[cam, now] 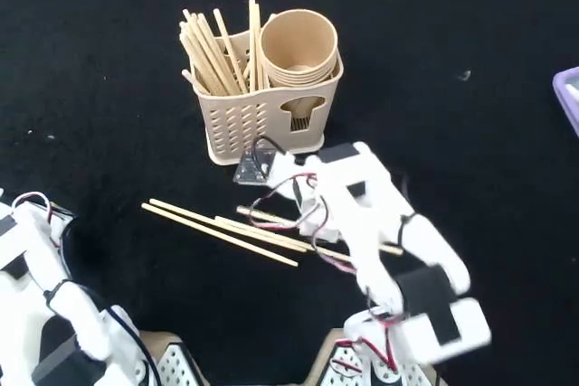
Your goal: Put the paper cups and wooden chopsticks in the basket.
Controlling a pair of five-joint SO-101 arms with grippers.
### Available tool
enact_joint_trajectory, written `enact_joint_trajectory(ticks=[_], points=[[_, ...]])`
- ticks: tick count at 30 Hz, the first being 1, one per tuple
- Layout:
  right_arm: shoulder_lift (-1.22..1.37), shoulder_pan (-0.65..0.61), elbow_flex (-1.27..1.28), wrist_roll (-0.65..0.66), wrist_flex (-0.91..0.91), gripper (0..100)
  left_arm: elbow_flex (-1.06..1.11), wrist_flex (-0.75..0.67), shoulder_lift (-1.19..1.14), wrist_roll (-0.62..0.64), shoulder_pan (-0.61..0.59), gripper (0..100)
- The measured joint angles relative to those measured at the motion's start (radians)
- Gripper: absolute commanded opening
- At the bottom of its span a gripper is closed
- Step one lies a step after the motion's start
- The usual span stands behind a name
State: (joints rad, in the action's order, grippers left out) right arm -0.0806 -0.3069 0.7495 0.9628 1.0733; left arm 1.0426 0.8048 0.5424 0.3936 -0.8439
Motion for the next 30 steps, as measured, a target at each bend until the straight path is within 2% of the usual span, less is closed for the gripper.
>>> enact_joint_trajectory(ticks=[4, 9, 13, 17, 24, 30], points=[[-0.13, -0.018, 0.078, -0.084, 0.002, 1.1, 0.0, 0.0, 0.0, 0.0, 0.0, 21], [-0.259, -0.135, 0.118, -0.242, 0.002, 1.5, 0.0, 0.0, 0.0, 0.0, 0.0, 21], [-0.272, -0.207, 0.124, -0.293, -0.008, 1.6, 0.0, 0.0, 0.0, 0.0, 0.0, 21], [-0.209, -0.195, 0.126, -0.295, -0.031, 1.2, 0.0, 0.0, 0.0, 0.0, 0.0, 21], [-0.173, -0.006, 0.192, -0.155, -0.031, 1.8, 0.0, 0.0, 0.0, 0.0, 0.0, 21], [-0.186, 0.005, 0.232, -0.12, -0.032, 17.6, 0.0, 0.0, 0.0, 0.0, 0.0, 21]])
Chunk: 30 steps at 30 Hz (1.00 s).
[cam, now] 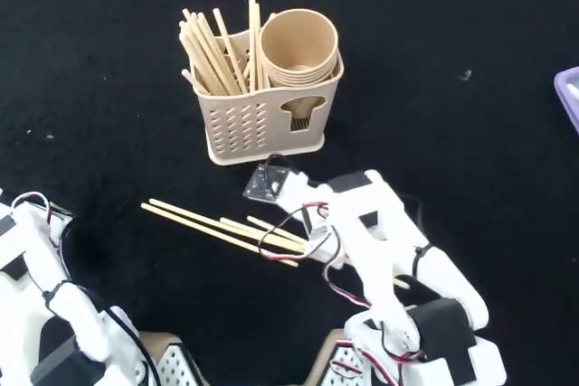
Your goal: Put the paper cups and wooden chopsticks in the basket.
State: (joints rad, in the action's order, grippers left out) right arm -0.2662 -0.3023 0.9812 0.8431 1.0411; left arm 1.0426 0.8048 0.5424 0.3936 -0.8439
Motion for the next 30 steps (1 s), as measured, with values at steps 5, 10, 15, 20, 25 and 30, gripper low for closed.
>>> enact_joint_trajectory(ticks=[5, 10, 15, 20, 25, 30], points=[[0.002, -0.003, 0.009, 0.003, 0.005, 18.4, 0.0, 0.0, 0.0, 0.0, 0.0, 21], [-0.011, -0.005, 0.051, 0.011, -0.043, 13.2, 0.0, 0.0, 0.0, 0.0, 0.0, 21], [-0.028, 0.002, 0.081, 0.011, -0.126, 0.9, 0.0, 0.0, 0.0, 0.0, 0.0, 21], [-0.023, 0.015, 0.081, 0.011, -0.149, 1.0, 0.0, 0.0, 0.0, 0.0, 0.0, 21], [-0.054, 0.017, 0.051, 0.011, -0.061, 1.0, 0.0, 0.0, 0.0, 0.0, 0.0, 21], [-0.209, 0.015, -0.04, 0.011, 0.087, 1.0, 0.0, 0.0, 0.0, 0.0, 0.0, 21]])
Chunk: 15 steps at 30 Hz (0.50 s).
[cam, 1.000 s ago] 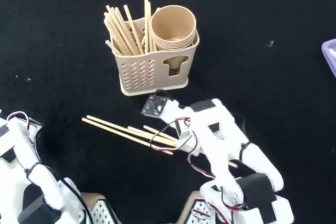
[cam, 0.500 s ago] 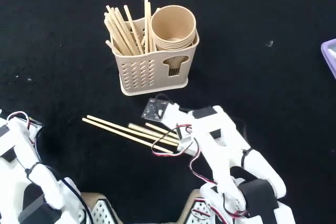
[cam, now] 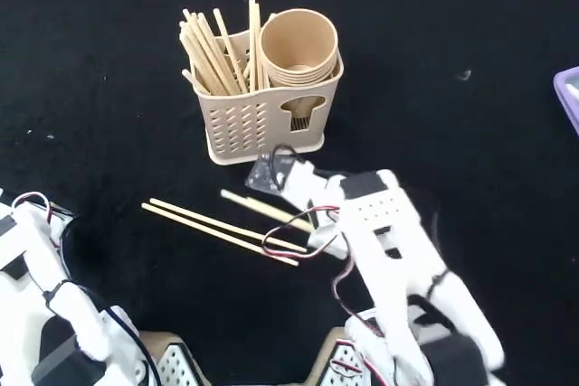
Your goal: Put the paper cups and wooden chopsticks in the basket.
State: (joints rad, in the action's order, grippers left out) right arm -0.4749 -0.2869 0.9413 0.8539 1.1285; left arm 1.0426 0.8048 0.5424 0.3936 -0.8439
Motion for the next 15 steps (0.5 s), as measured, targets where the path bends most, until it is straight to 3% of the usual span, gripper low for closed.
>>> enact_joint_trajectory(ticks=[9, 15], points=[[-0.176, -0.002, -0.184, -0.066, 0.14, 1.1, 0.0, 0.0, 0.0, 0.0, 0.0, 21], [-0.19, -0.15, -0.387, -0.327, 0.149, 1.1, 0.0, 0.0, 0.0, 0.0, 0.0, 21]])
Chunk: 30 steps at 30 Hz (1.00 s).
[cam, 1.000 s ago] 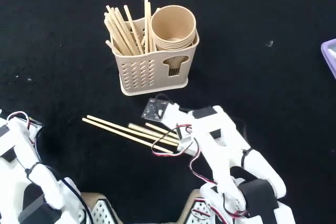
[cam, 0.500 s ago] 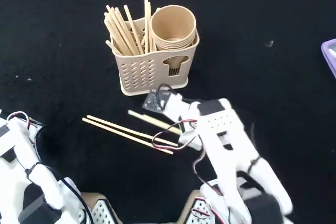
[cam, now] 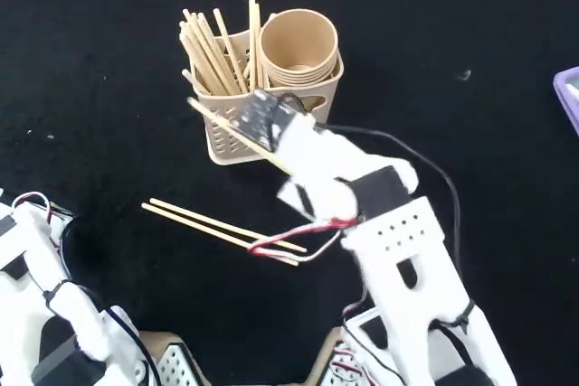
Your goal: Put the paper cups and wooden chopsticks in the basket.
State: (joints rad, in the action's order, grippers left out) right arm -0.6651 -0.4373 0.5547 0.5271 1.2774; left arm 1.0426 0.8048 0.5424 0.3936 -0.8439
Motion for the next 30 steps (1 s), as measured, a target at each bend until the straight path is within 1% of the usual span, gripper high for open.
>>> enact_joint_trajectory(ticks=[2, 4, 6, 8, 11, 14, 18, 21, 24, 28, 30], points=[[0.0, -0.072, -0.089, -0.077, 0.0, 1.1, 0.0, 0.0, 0.0, 0.0, 0.0, 21], [0.0, -0.127, -0.189, -0.12, -0.017, 1.1, 0.0, 0.0, 0.0, 0.0, 0.0, 21], [0.0, -0.144, -0.287, -0.153, -0.068, 1.1, 0.0, 0.0, 0.0, 0.0, 0.0, 21], [-0.008, -0.147, -0.336, -0.206, -0.158, 1.1, 0.0, 0.0, 0.0, 0.0, 0.0, 21], [-0.017, -0.15, -0.331, -0.315, -0.356, 1.1, 0.0, 0.0, 0.0, 0.0, 0.0, 21], [0.005, -0.15, -0.265, -0.405, -0.611, 1.1, 0.0, 0.0, 0.0, 0.0, 0.0, 21], [0.104, -0.147, -0.18, -0.44, -0.936, 1.1, 0.0, 0.0, 0.0, 0.0, 0.0, 21], [0.201, -0.118, -0.164, -0.445, -1.102, 1.1, 0.0, 0.0, 0.0, 0.0, 0.0, 21], [0.295, -0.095, -0.164, -0.446, -1.148, 1.1, 0.0, 0.0, 0.0, 0.0, 0.0, 21], [0.402, -0.094, -0.158, -0.446, -1.155, 1.3, 0.0, 0.0, 0.0, 0.0, 0.0, 21], [0.436, -0.094, -0.158, -0.446, -1.155, 3.7, 0.0, 0.0, 0.0, 0.0, 0.0, 21]])
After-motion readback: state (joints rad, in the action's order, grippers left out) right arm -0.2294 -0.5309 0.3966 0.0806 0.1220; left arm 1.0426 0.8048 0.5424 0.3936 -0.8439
